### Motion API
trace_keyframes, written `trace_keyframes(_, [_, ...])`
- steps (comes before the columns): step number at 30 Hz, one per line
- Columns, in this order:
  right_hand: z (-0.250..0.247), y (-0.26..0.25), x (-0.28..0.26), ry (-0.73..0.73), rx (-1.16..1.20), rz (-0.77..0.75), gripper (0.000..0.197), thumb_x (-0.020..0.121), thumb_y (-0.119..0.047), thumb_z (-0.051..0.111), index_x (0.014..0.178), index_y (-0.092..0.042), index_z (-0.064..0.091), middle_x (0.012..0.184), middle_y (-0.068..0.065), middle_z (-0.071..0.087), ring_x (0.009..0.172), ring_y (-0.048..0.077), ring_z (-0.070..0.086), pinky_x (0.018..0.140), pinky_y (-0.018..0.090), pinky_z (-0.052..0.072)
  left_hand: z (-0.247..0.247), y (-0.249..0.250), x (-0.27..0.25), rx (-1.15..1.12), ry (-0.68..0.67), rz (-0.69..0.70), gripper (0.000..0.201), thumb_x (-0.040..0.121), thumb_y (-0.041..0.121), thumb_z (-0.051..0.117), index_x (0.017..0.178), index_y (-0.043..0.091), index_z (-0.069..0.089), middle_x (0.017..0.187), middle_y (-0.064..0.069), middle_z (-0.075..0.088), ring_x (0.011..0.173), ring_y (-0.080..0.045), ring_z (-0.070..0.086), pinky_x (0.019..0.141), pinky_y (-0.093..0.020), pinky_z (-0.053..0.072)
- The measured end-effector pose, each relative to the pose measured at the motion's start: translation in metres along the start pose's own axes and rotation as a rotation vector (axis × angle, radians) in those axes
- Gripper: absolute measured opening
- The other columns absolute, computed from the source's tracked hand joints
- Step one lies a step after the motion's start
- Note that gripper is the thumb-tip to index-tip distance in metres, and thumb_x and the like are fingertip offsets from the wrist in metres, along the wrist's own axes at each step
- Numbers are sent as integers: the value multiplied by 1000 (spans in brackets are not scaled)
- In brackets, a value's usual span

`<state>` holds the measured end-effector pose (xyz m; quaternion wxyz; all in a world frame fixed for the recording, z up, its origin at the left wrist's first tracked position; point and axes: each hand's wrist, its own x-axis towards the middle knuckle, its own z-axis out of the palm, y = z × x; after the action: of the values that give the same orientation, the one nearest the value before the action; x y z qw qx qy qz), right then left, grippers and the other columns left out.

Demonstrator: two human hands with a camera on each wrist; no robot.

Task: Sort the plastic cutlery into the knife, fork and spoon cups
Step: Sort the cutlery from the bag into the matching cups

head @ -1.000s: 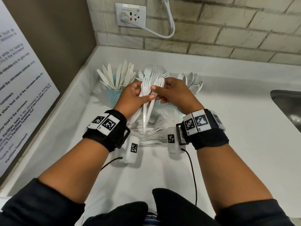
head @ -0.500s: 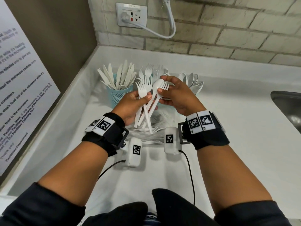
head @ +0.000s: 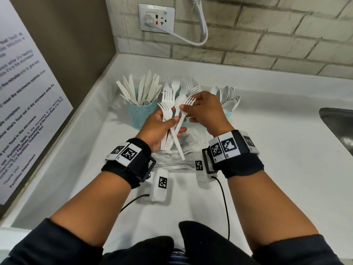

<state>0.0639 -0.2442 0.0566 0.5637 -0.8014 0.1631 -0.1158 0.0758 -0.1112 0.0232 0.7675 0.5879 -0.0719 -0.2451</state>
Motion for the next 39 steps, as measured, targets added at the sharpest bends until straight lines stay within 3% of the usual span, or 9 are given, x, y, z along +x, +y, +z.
trace_keyframes(6, [4,-3,-2,-11,5,-19,35,80,-8,70,98,-11,40,68,3,53,49,11,54,41,14,44,1,0,-1,13,10,26,21,97,9,46,116,15,49,93,-5,66,62,-13,70,60,-25,55])
trace_keyframes(10, [2,-4,-4,-48,67,31,35,82,-9,68,102,-11,41,71,5,56,54,12,55,44,15,46,-1,1,-3,10,9,35,15,95,7,48,105,17,53,90,-4,66,60,-12,69,59,-24,55])
trace_keyframes(14, [3,-5,0,-36,-11,73,34,84,-21,68,111,-11,51,97,6,59,81,16,59,65,24,50,-2,-1,-3,56,19,46,27,90,1,54,116,9,54,91,-4,66,59,-9,68,56,-20,54])
trace_keyframes(19, [-2,-16,3,-75,19,150,19,90,-22,58,77,-8,60,78,11,61,62,14,55,49,18,43,-8,2,-7,43,-1,21,25,88,0,56,109,13,58,90,-2,68,60,-8,68,56,-18,54])
trace_keyframes(22, [-6,-25,7,-63,5,155,14,87,-14,60,77,-6,63,78,11,61,59,15,54,48,18,42,-9,4,-8,40,-19,22,23,88,0,57,106,14,61,84,0,71,61,-10,68,55,-19,54])
trace_keyframes(25, [-15,-34,12,34,88,169,14,81,-6,61,85,6,66,68,9,54,54,14,44,48,21,33,-7,7,-9,47,-54,25,19,87,-1,58,98,14,62,77,3,73,61,-11,68,54,-19,53])
trace_keyframes(29, [-42,-42,18,299,429,104,19,82,0,59,64,-8,58,56,2,47,43,9,39,43,20,27,-1,8,-9,62,-90,28,17,87,-1,57,95,14,62,81,1,72,62,-11,68,56,-19,54])
trace_keyframes(33, [-77,-47,21,606,643,-119,21,84,2,56,69,-11,62,53,-1,52,46,8,45,42,18,33,0,6,-8,47,-64,9,19,87,0,58,99,13,63,87,-3,69,61,-10,67,56,-19,53])
trace_keyframes(39, [-87,-27,24,798,239,-372,9,82,-13,60,88,-14,66,79,-2,65,68,4,57,73,23,53,2,1,-4,40,-1,8,13,85,-2,59,92,8,63,72,0,73,63,-8,68,59,-18,54])
